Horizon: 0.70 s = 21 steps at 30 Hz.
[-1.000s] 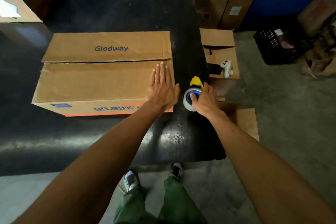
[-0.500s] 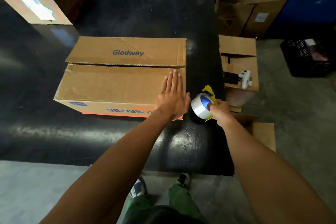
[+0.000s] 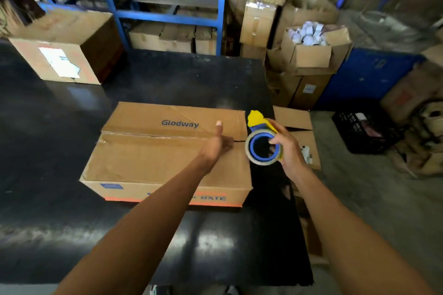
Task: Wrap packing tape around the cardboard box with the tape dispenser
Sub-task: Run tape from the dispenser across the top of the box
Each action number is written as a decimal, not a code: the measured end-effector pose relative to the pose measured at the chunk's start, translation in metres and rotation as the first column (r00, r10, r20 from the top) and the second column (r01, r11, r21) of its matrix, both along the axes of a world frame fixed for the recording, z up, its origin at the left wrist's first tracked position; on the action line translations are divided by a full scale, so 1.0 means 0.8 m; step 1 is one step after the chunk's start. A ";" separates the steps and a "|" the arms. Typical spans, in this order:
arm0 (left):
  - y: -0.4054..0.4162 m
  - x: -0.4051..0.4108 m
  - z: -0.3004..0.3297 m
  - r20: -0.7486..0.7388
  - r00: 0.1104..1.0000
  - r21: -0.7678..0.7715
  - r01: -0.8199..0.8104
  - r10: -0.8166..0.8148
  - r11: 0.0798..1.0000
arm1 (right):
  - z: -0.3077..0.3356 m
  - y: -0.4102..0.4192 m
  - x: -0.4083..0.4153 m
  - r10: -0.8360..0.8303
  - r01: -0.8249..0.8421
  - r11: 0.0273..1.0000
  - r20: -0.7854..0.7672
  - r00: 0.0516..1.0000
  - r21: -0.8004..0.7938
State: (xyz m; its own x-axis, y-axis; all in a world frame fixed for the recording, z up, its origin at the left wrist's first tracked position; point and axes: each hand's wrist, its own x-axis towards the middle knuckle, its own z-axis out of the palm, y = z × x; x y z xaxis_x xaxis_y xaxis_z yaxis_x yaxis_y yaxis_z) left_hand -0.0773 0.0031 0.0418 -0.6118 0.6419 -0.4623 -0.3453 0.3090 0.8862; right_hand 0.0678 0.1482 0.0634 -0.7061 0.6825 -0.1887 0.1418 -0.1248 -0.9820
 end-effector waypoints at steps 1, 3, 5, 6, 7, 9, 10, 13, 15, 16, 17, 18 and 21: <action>-0.005 -0.019 0.014 0.087 0.995 0.022 -0.042 0.040 0.999 | 0.017 -0.010 -0.011 0.060 -0.059 0.996 -0.006 0.998 0.064; -0.029 -0.056 0.040 0.234 0.971 0.064 -0.074 0.057 0.995 | 0.043 -0.033 -0.035 0.137 -0.133 0.970 -0.005 0.991 0.202; -0.062 -0.091 0.065 0.345 0.938 0.142 -0.081 0.027 0.987 | 0.060 -0.060 -0.061 0.172 -0.151 0.920 -0.026 0.985 0.362; -0.079 -0.108 0.075 0.382 0.924 0.184 -0.091 0.014 0.979 | 0.065 -0.072 -0.074 0.176 -0.143 0.877 -0.030 0.984 0.459; -0.096 -0.127 0.083 0.413 0.911 0.220 -0.111 0.011 0.969 | 0.068 -0.083 -0.088 0.175 -0.128 0.815 -0.029 0.984 0.564; -0.127 -0.157 0.095 0.466 0.885 0.287 -0.170 0.018 0.943 | 0.066 -0.100 -0.115 0.194 -0.115 0.625 -0.011 0.981 0.772; -0.140 -0.168 0.098 0.482 0.876 0.314 -0.192 0.018 0.930 | 0.061 -0.109 -0.128 0.212 -0.131 0.515 0.022 0.977 0.847; -0.177 -0.190 0.101 0.416 0.909 0.307 -0.160 0.019 0.938 | 0.040 -0.143 -0.162 0.258 -0.223 0.326 0.140 0.956 0.919; -0.201 -0.201 0.097 0.360 0.932 0.255 -0.143 0.043 0.956 | 0.027 -0.163 -0.181 0.290 -0.249 0.335 0.152 0.945 0.909; -0.214 -0.211 0.092 0.349 0.934 0.243 -0.165 0.073 0.956 | 0.023 -0.174 -0.193 0.310 -0.243 0.356 0.131 0.942 0.902; -0.224 -0.219 0.087 0.352 0.930 0.235 -0.196 0.105 0.952 | 0.021 -0.184 -0.202 0.329 -0.228 0.386 0.098 0.939 0.894; -0.230 -0.226 0.082 0.363 0.922 0.221 -0.224 0.133 0.949 | 0.020 -0.192 -0.208 0.344 -0.209 0.411 0.061 0.937 0.887; -0.245 -0.249 0.070 0.399 0.893 0.124 -0.278 0.208 0.953 | 0.018 -0.214 -0.231 0.375 -0.212 0.462 0.027 0.927 0.861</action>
State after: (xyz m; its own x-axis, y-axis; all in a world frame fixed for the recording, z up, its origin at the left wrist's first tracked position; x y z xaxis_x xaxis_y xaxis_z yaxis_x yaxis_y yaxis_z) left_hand -0.2767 -0.1931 0.0977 -0.5608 0.5863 -0.5846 -0.7082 0.0262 0.7055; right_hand -0.1171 -0.0232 0.0778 -0.8574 0.2022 0.4733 -0.1473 0.7847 -0.6021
